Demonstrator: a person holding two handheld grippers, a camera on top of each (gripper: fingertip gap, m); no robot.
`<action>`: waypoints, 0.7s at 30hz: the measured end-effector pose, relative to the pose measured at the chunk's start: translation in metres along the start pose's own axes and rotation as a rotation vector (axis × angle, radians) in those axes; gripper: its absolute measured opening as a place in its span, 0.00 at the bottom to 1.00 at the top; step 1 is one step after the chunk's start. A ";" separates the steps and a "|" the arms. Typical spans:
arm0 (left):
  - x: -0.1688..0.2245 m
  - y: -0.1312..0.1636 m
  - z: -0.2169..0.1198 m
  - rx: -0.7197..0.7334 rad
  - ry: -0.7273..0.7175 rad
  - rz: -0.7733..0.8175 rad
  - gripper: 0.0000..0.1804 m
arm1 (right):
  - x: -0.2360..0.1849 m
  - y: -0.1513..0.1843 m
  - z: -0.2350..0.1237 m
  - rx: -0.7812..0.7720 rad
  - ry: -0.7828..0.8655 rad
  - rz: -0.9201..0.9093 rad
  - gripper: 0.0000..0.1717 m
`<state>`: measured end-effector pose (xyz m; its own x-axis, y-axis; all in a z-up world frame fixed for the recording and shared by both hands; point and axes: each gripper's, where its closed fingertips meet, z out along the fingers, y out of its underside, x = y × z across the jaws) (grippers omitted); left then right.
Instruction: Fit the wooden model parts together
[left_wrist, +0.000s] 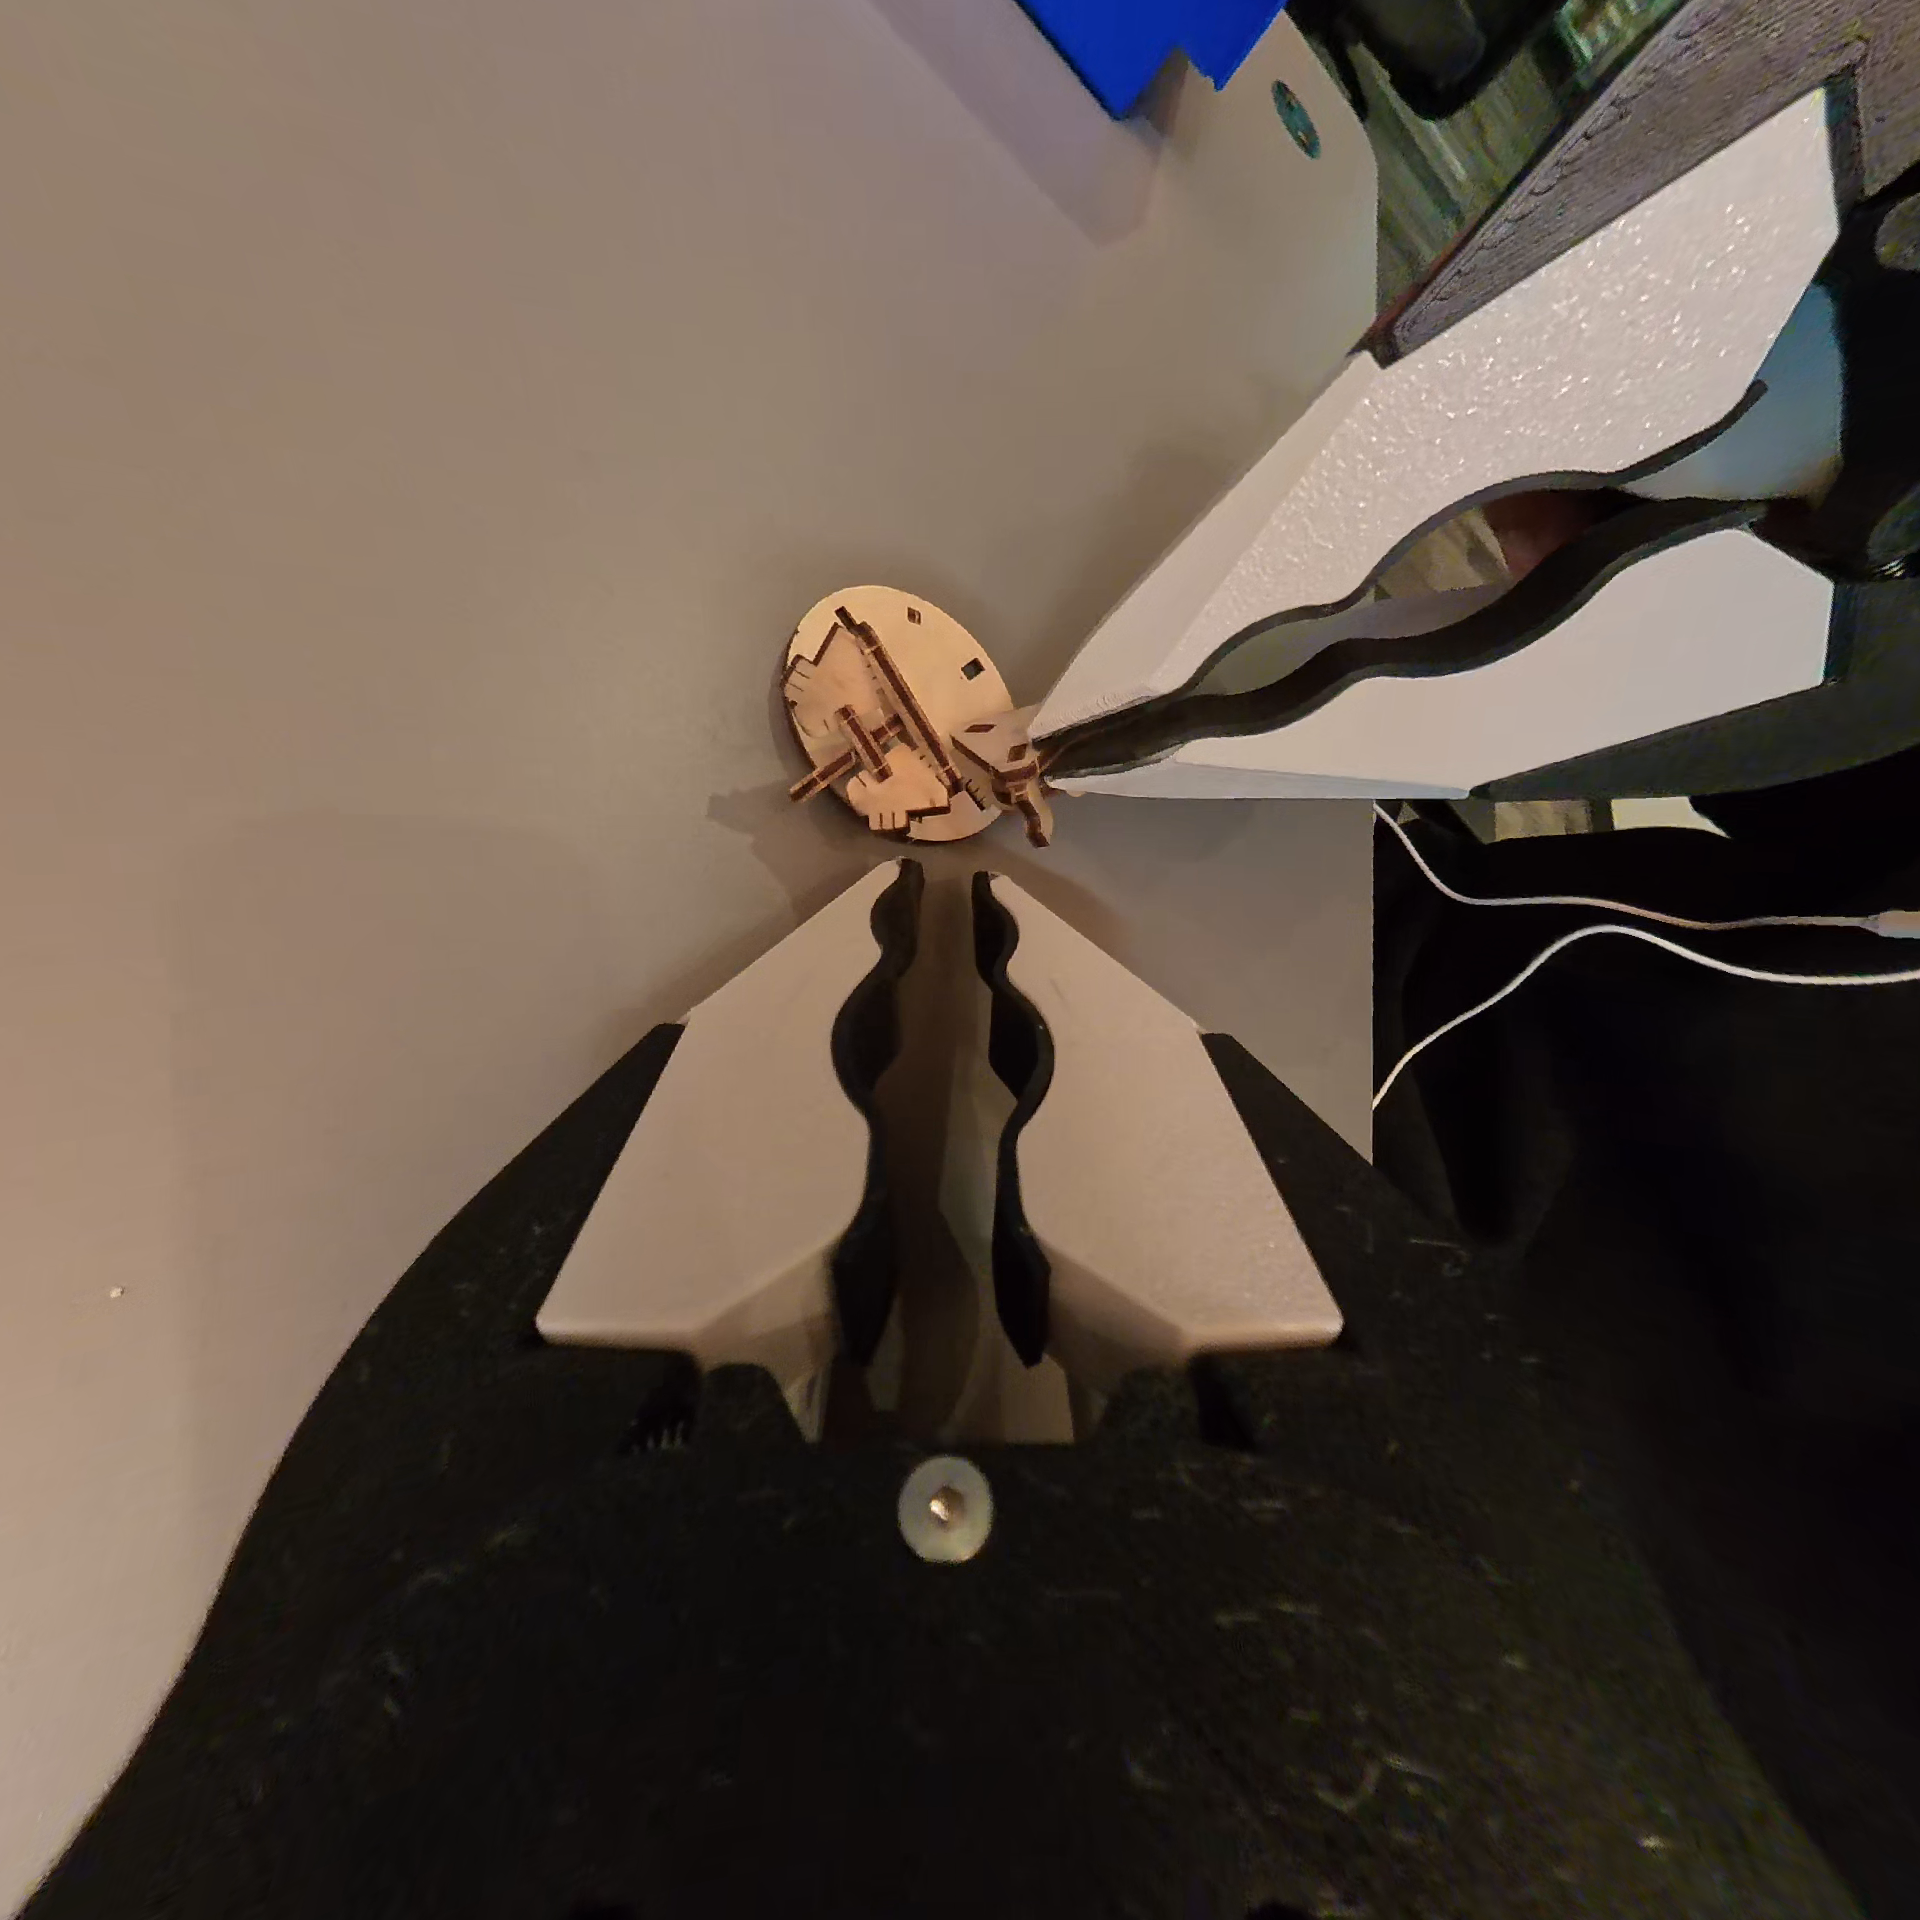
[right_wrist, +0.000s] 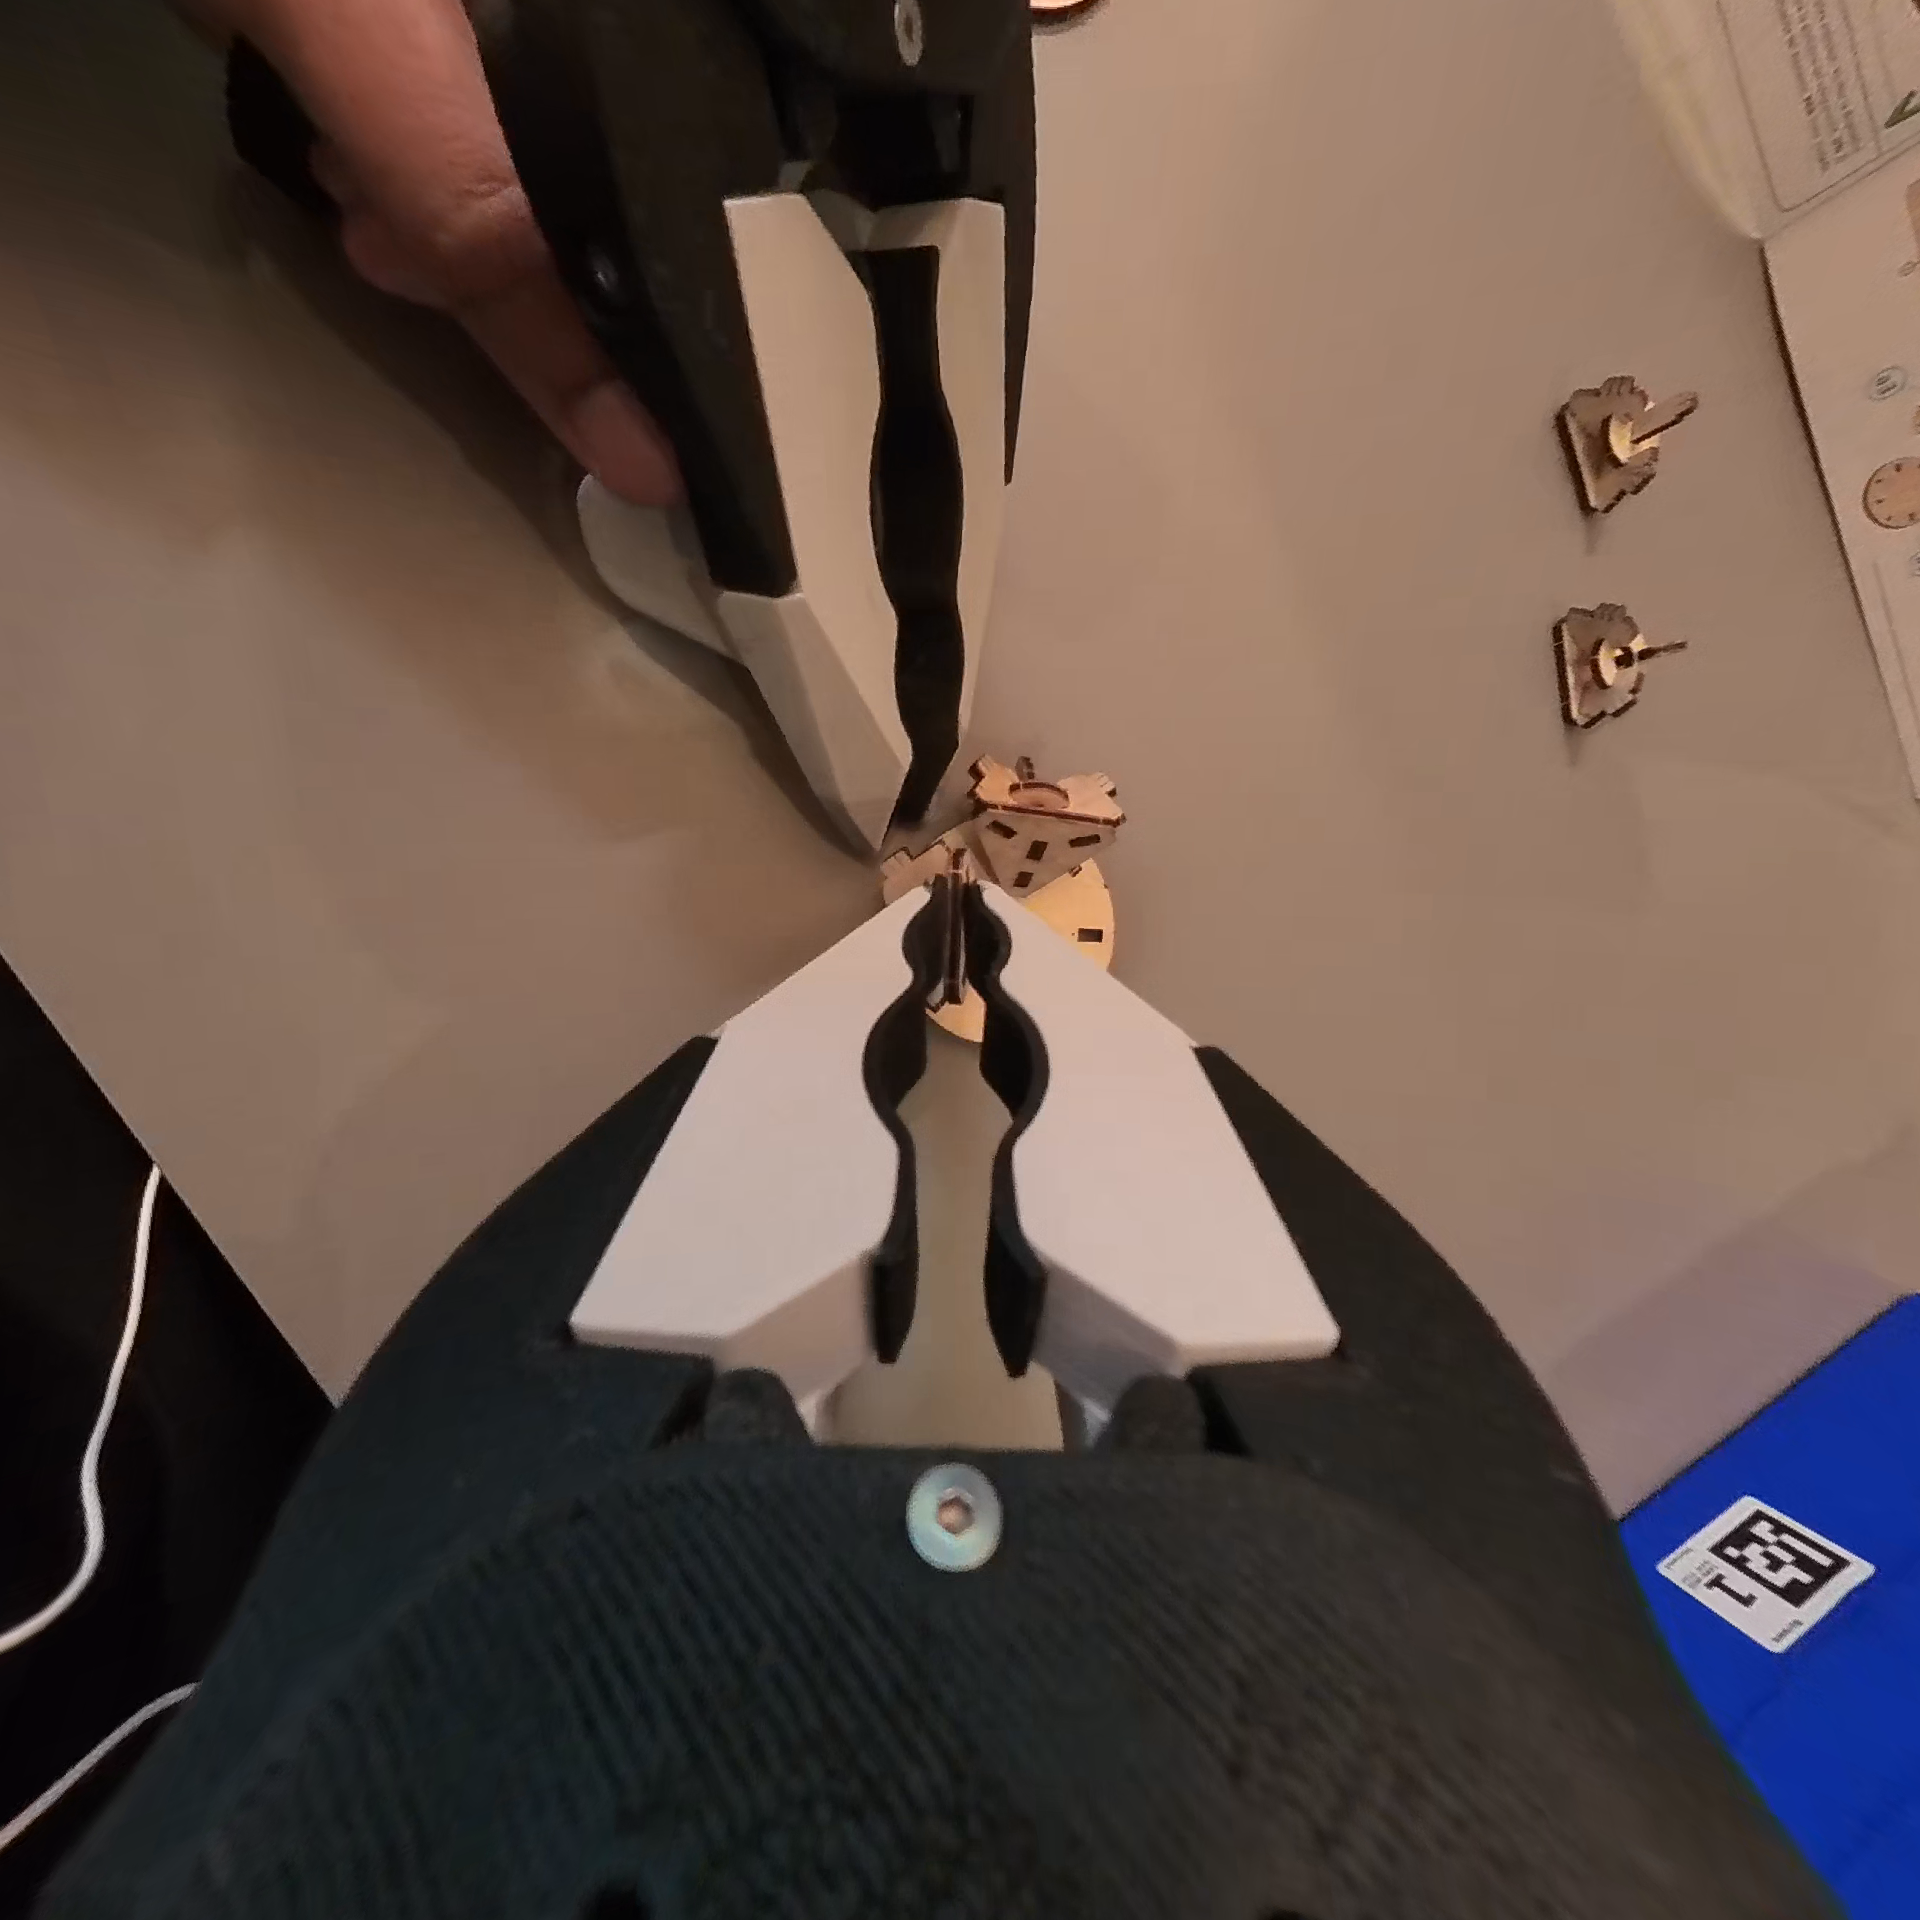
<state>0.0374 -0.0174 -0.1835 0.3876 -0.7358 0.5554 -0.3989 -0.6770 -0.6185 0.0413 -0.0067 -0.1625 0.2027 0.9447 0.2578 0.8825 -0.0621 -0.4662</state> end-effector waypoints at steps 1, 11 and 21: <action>0.000 0.000 0.000 0.000 0.000 0.000 0.05 | 0.000 0.000 0.000 0.001 0.000 -0.002 0.00; 0.000 0.000 0.000 0.001 0.002 -0.002 0.05 | 0.001 -0.001 0.001 0.007 0.004 0.002 0.00; 0.000 0.000 0.000 0.001 0.003 -0.004 0.05 | 0.000 -0.001 0.002 0.012 0.011 0.007 0.00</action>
<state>0.0373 -0.0170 -0.1834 0.3868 -0.7328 0.5598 -0.3962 -0.6802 -0.6167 0.0394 -0.0063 -0.1641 0.2133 0.9407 0.2639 0.8762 -0.0647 -0.4777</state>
